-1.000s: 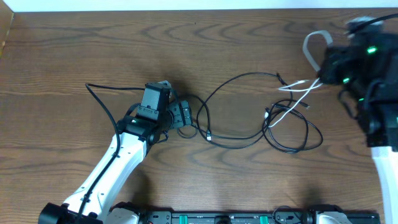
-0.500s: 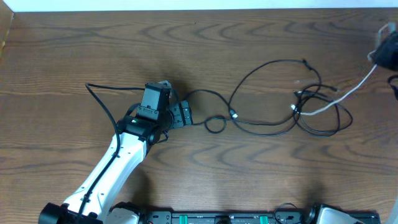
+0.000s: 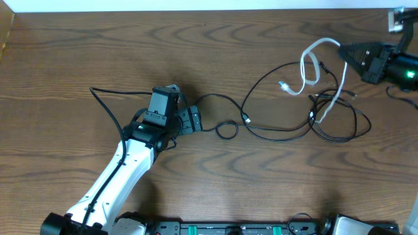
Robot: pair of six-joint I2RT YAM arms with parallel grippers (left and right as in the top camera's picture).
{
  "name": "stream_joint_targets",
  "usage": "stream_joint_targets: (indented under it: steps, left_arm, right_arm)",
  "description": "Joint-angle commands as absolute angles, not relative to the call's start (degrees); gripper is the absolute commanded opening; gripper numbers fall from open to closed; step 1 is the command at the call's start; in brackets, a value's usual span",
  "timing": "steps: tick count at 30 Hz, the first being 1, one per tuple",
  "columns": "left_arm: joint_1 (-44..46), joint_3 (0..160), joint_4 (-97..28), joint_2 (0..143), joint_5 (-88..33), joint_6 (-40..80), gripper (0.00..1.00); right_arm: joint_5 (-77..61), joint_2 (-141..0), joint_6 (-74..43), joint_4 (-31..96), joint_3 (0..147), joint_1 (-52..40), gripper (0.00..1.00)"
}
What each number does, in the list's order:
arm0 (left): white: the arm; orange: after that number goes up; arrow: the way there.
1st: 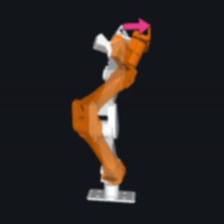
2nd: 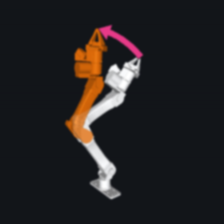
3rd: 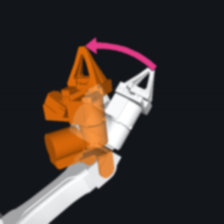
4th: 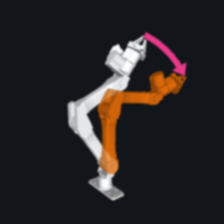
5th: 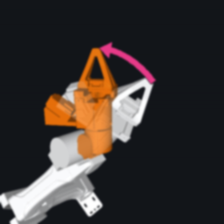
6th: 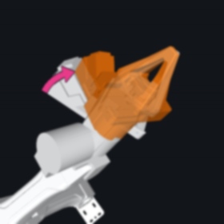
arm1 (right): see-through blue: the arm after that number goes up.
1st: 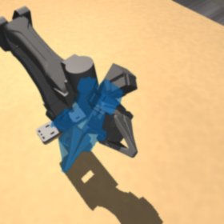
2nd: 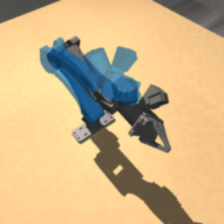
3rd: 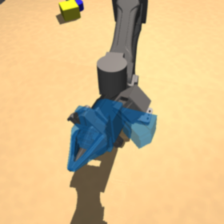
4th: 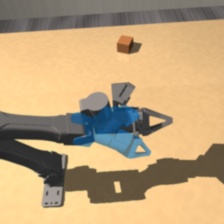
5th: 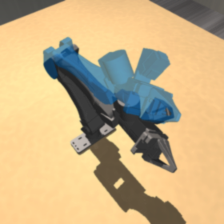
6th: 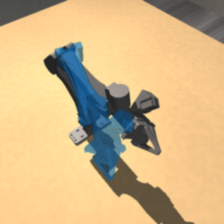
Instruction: Untangle cables
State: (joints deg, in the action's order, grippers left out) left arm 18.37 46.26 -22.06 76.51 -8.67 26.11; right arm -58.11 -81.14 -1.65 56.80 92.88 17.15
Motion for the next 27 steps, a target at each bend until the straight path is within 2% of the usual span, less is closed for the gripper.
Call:
stream_joint_targets:
  steps: [1,5,9,12,15,18,22,25,27]
  left_arm:
    - [18.06,45.98,-22.04,76.84,-7.94,26.17,0.91]
    - [18.06,45.98,-22.04,76.84,-7.94,26.17,0.91]
    - [18.06,45.98,-22.04,76.84,-7.94,26.17,0.91]
    - [18.06,45.98,-22.04,76.84,-7.94,26.17,0.91]
    - [18.06,45.98,-22.04,76.84,-7.94,26.17,0.91]
    - [18.06,45.98,-22.04,76.84,-7.94,26.17,0.91]
    - [18.06,45.98,-22.04,76.84,-7.94,26.17,0.91]
    - [18.06,45.98,-22.04,76.84,-7.94,26.17,0.91]
    - [18.06,45.98,-22.04,76.84,-7.94,26.17,0.91]
  right_arm:
    - [-72.05,-80.14,-8.62,45.56,94.70,17.28,0.01]
    - [-77.82,-80.14,-26.06,25.32,94.74,17.30,0.01]
    - [-81.01,-80.16,-46.15,-3.99,94.74,17.58,0.01]
    - [-81.06,-80.16,-49.43,-11.70,94.74,18.26,0.01]
    - [-81.19,-80.73,-42.89,-5.02,94.59,18.39,0.01]
    - [-74.65,-82.94,-28.23,14.28,94.59,18.31,0.01]
    - [-51.70,-86.21,-10.41,35.59,94.59,16.78,0.01]
    - [-35.42,-88.51,-1.43,43.42,94.59,14.48,0.01]
    - [-29.76,-88.90,0.49,44.23,94.59,14.15,0.01]
